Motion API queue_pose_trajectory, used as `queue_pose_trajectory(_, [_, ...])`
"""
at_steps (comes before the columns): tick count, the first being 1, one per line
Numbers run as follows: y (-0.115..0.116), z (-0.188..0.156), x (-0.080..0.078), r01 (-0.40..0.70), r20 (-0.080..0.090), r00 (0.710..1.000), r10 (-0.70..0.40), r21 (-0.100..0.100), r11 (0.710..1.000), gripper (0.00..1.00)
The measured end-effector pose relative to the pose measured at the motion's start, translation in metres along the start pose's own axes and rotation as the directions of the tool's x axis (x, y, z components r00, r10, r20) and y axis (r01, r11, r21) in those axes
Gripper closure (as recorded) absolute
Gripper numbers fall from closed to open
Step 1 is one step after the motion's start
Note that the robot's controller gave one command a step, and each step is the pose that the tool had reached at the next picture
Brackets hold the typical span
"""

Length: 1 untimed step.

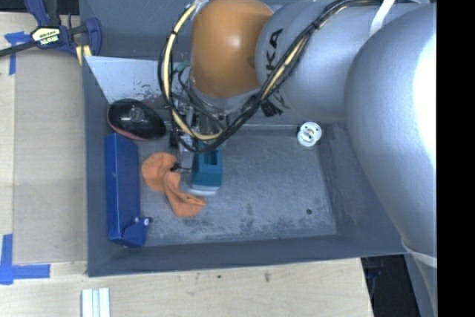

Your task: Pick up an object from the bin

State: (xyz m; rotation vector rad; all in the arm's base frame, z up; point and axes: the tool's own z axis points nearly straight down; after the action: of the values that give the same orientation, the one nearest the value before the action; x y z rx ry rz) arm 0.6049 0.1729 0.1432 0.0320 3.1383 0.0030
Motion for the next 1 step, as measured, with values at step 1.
queue_pose_trajectory(1, [-0.0297,-0.0134,-0.0140,-0.190,0.000,0.982,0.190,0.002,0.982,0.00])
